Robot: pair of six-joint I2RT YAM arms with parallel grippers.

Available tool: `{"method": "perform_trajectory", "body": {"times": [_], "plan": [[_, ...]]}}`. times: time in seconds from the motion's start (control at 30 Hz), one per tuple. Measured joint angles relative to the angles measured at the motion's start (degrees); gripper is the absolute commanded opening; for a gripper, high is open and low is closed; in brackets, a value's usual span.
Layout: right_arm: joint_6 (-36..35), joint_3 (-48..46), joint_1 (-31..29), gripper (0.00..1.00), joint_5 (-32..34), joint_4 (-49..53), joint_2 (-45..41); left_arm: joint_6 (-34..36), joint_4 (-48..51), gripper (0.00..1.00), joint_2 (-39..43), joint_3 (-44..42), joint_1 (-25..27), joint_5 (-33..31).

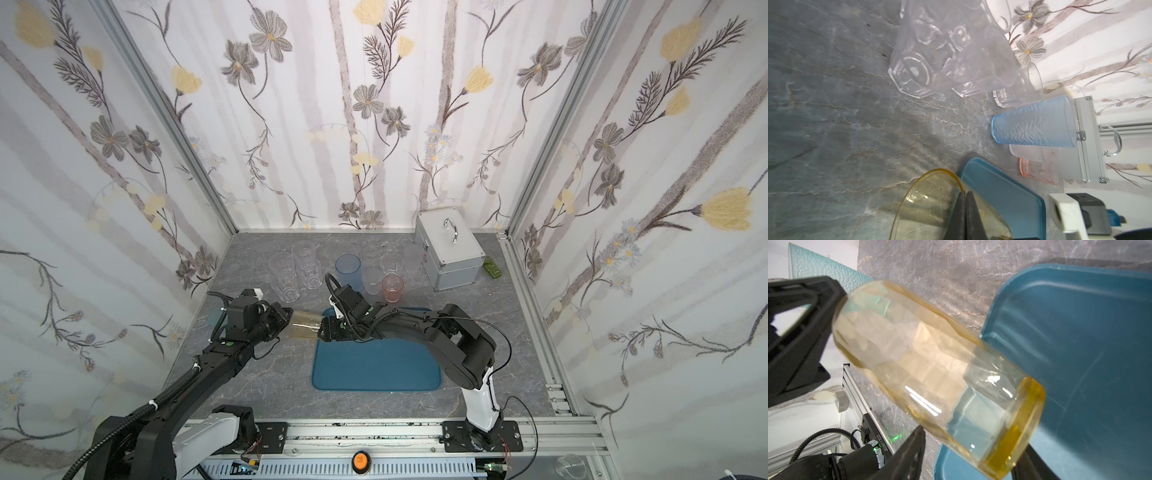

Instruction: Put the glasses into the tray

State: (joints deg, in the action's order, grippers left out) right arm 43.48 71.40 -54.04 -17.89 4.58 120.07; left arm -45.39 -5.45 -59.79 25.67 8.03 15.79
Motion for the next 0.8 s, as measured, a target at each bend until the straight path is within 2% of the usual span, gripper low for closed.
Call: {"method": "perform_trajectory", "body": {"times": [0.3, 0.4, 0.57, 0.67, 0.8], "plan": [[1.03, -2.84, 1.18, 0.62, -0.9, -2.69, -1.77, 1.88, 0.02, 0.0, -3.93, 5.14, 3.54, 1.4], [1.05, -2.97, 1.97, 0.63, -1.27, -3.45, -1.77, 2.56, 0.74, 0.12, -4.66, 5.14, 3.76, 1.97], [1.05, -3.02, 2.91, 0.62, -1.49, -4.96, -0.98, 4.9, 4.96, 0.51, -2.14, 6.54, -0.24, 0.37], [1.05, -2.95, 3.13, 0.62, -1.57, -4.98, 0.13, 6.43, 5.57, 0.67, -1.11, 7.32, -2.23, -0.72], [1.05, -3.15, 3.32, 0.62, -1.68, -5.25, 0.83, 7.93, 6.34, 0.72, -5.01, 7.34, -3.39, -0.92]]}}
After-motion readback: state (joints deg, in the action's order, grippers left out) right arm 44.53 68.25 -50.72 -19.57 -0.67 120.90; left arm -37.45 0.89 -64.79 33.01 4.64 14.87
